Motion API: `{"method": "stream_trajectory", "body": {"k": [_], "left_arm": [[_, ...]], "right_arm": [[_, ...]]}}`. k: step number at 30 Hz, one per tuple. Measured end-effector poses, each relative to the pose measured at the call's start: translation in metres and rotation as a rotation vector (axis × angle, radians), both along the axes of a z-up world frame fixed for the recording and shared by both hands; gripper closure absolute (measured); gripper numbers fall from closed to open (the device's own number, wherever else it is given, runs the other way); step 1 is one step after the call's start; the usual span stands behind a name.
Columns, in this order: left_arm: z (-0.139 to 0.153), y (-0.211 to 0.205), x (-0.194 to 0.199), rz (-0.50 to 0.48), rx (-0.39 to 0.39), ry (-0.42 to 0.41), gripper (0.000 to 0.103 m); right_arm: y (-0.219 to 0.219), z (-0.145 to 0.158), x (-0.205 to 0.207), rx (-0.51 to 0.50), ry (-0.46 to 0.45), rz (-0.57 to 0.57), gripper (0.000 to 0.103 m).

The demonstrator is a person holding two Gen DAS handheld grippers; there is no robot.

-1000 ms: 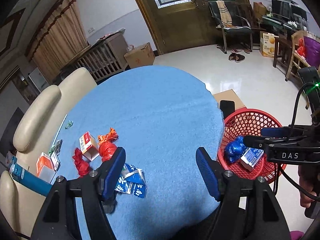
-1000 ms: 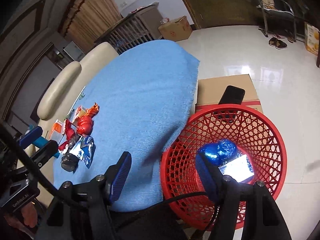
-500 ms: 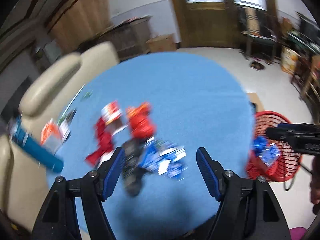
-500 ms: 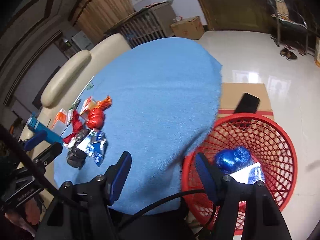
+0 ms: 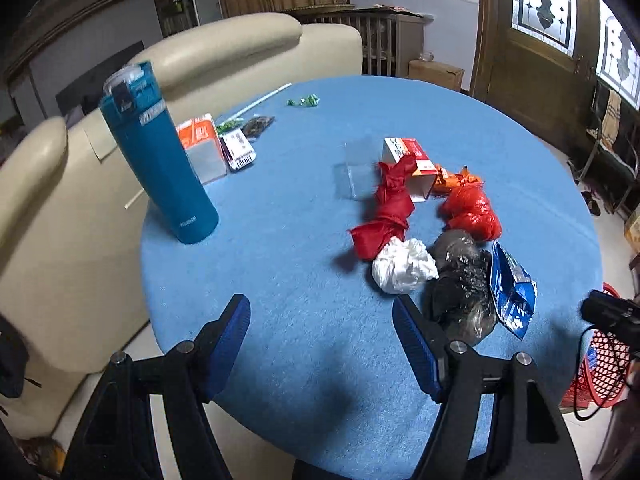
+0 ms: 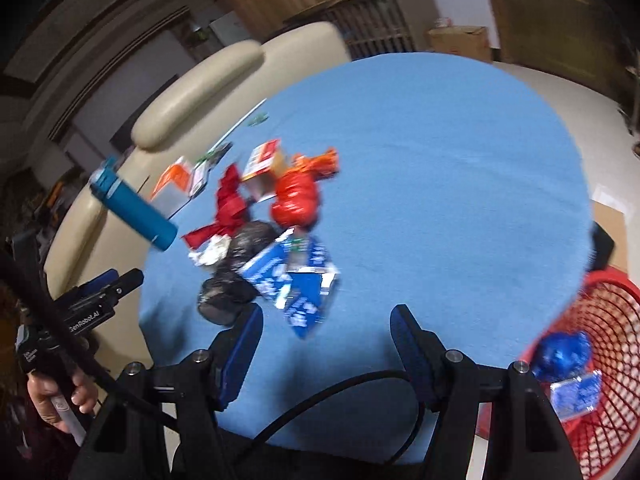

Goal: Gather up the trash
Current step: 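Return to the table and grasp the crumpled blue-and-white carton with the right tool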

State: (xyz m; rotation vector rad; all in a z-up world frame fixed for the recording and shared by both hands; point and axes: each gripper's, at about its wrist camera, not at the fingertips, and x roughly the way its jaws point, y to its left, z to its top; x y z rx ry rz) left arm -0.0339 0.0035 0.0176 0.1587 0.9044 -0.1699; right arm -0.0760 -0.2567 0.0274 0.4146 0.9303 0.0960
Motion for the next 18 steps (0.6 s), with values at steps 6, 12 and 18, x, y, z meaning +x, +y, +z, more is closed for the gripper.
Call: {"method": "stream_trajectory", "body": {"k": [6,12,18], "left_arm": [[-0.012,-0.003,0.002,-0.051,-0.064,0.071,0.029],[-0.013,-0.021,0.000,-0.136,-0.119,0.111,0.029],[-0.013,-0.026,0.002,-0.176,-0.153,0.124,0.029]], "right_arm": [[0.027,-0.023,0.029,-0.091,0.016,0.111,0.033],[0.038,-0.047,0.062,-0.169,0.015,0.230,0.030],[0.053,-0.059,0.083,-0.290,0.012,0.358,0.023]]}}
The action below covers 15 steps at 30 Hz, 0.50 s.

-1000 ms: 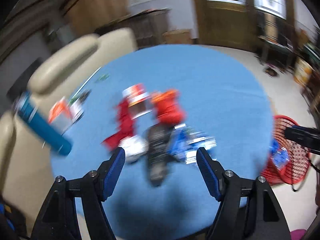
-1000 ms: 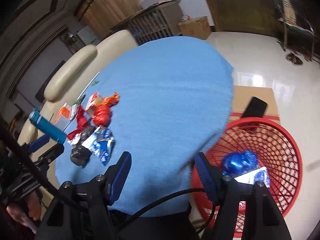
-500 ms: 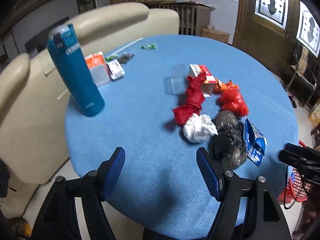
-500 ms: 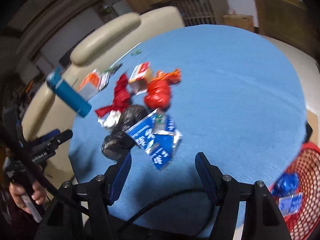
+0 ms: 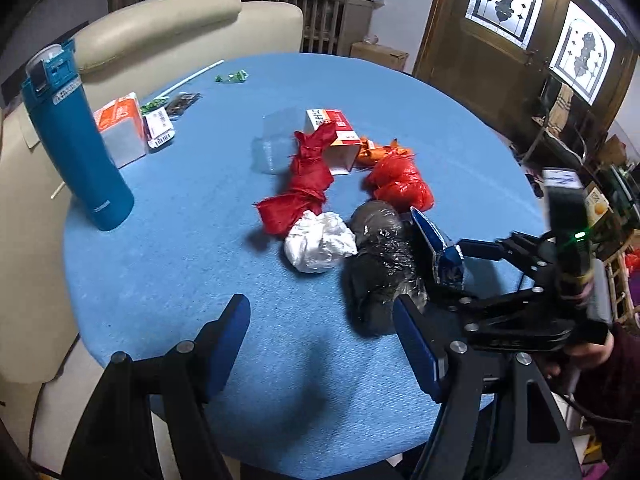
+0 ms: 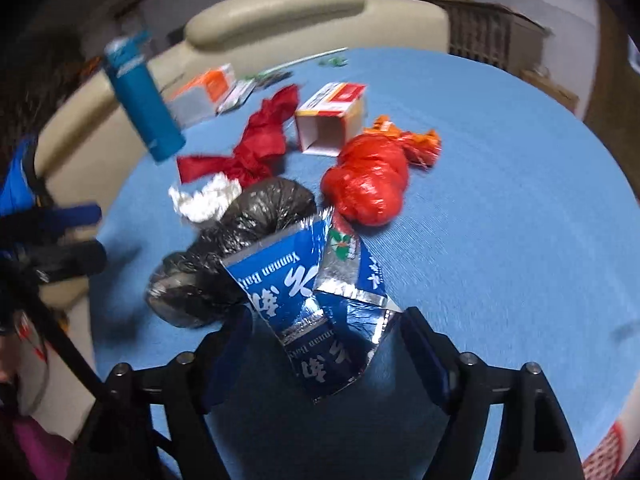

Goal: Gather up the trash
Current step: 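Return to the table and grasp the crumpled blue-and-white carton with the right tool, then grasp the black plastic bag with the left tool while the right holds the carton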

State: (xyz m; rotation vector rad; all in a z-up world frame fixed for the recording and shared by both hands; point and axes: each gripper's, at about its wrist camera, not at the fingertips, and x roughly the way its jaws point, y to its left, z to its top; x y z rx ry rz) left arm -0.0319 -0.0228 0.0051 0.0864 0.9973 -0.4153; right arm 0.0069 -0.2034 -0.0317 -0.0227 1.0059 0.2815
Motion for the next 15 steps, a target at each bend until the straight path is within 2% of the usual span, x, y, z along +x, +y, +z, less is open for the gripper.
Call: {"method": "stream_trajectory", "body": {"k": [5,15], "left_arm": [[-0.004,-0.002,0.003,-0.021,-0.043,0.045,0.029],[-0.010,-0.018,0.004,-0.066,-0.064,0.096,0.029]], "right_arm": [[0.009,-0.005,0.010,-0.116,-0.028,0.060,0.022],[0.004,-0.009,0.027,-0.092,-0.054,0.058,0.022]]}}
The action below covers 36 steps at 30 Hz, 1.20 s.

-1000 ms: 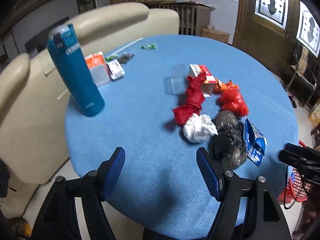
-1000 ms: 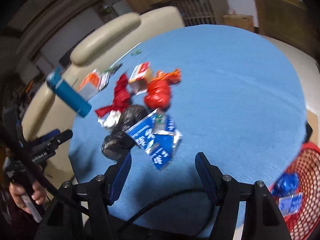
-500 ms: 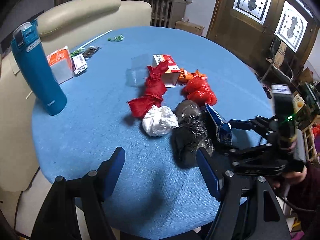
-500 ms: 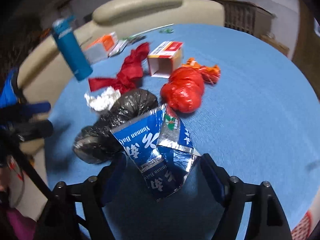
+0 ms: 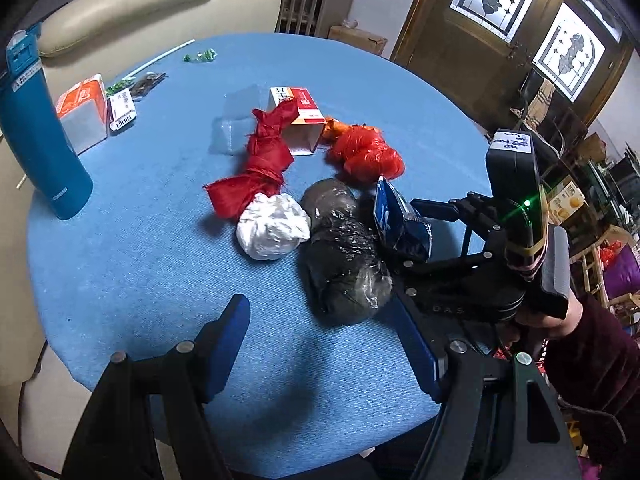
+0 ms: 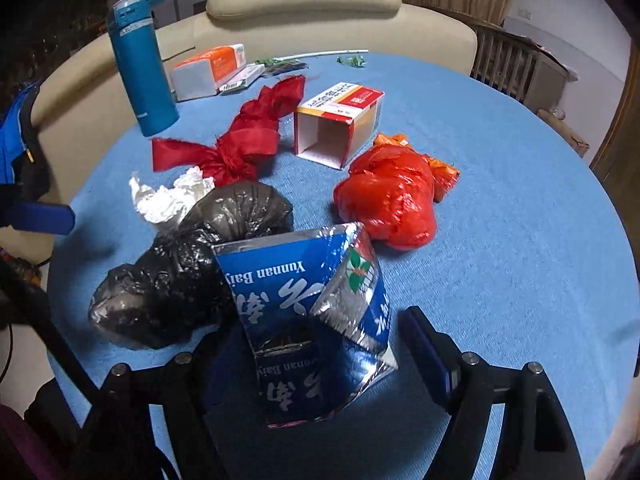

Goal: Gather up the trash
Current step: 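Grasp the black plastic bag with the left tool while the right holds the carton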

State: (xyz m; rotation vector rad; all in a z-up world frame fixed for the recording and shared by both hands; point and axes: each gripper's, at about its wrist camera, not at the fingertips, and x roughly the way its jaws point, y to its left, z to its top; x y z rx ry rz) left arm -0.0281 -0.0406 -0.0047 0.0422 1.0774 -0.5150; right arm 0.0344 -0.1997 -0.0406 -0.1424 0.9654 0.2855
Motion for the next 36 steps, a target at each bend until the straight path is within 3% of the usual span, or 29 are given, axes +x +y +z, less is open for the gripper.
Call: {"method": "stream_trajectory", "body": {"k": [2,4,12,19,20,21,24,29,36], "left_arm": [[0.000,-0.001,0.002,-0.001,-0.011,0.013,0.029],[-0.001,-0.001,0.004,0.002,-0.016,0.021,0.029],[-0.005,-0.013,0.012,0.000,0.004,0.045,0.029],[-0.015,-0.044,0.021,-0.019,0.050,0.055,0.029],[-0.019,-0.046,0.024,-0.012,0.061,0.062,0.038],[-0.023,-0.049,0.026,-0.010,0.066,0.071,0.055],[-0.031,-0.051,0.032,0.007,0.074,0.089,0.068],[-0.029,-0.047,0.029,0.022,0.066,0.056,0.078],[-0.015,-0.050,0.007,-0.015,0.062,-0.002,0.082]], "right_arm": [[0.000,-0.001,-0.001,0.000,-0.009,-0.006,0.023],[0.000,0.000,-0.006,-0.005,-0.028,-0.008,0.031],[-0.013,-0.001,-0.017,0.006,-0.047,-0.075,0.031],[-0.056,0.005,-0.045,0.071,-0.036,-0.220,0.031],[-0.061,0.006,-0.050,0.081,-0.037,-0.237,0.031],[-0.066,0.008,-0.056,0.088,-0.040,-0.251,0.031],[-0.077,0.013,-0.074,0.117,-0.058,-0.288,0.031],[-0.089,0.023,-0.100,0.178,-0.093,-0.342,0.031],[-0.102,0.033,-0.130,0.235,-0.135,-0.395,0.031]]}}
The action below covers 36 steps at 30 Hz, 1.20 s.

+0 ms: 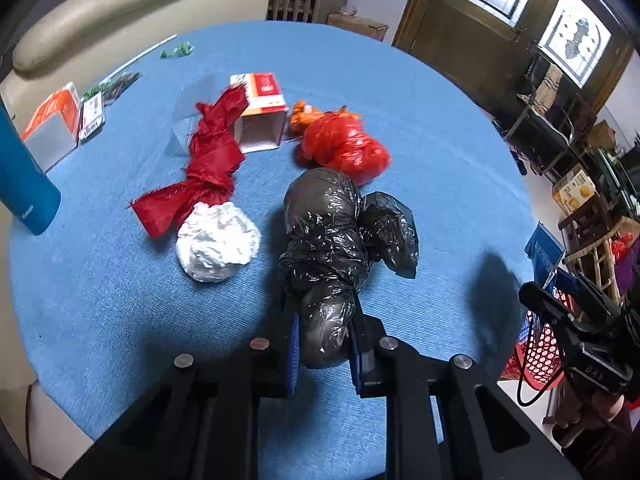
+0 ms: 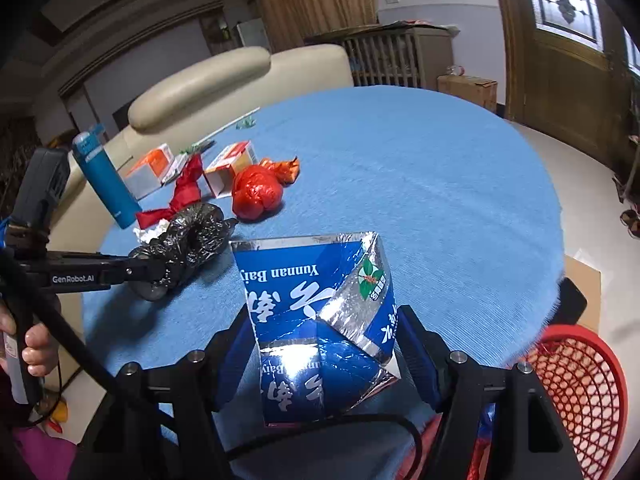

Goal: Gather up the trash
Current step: 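Grasp the black plastic bag with the left tool while the right holds the carton, then carry both items over the red wastebasket and open both tools to drop them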

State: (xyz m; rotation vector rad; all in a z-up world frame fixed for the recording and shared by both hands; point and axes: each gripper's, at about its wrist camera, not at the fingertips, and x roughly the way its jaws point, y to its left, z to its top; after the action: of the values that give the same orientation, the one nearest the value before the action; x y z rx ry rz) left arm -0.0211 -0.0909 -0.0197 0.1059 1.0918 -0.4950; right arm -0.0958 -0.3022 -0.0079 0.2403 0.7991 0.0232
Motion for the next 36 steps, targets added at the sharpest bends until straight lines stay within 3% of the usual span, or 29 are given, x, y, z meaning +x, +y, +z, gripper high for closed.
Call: {"method": "stream_trajectory", "body": {"k": [15,36], "left_arm": [[0.039,-0.072,-0.065,-0.238,0.046,-0.142,0.082],[0.022,-0.190,-0.132,-0.613,0.158,-0.159,0.082]], "right_arm": [[-0.055,0.005,-0.075,0.088,-0.018,-0.154,0.031],[-0.137,-0.007,-0.166,0.191,-0.031,-0.373,0.030]]}}
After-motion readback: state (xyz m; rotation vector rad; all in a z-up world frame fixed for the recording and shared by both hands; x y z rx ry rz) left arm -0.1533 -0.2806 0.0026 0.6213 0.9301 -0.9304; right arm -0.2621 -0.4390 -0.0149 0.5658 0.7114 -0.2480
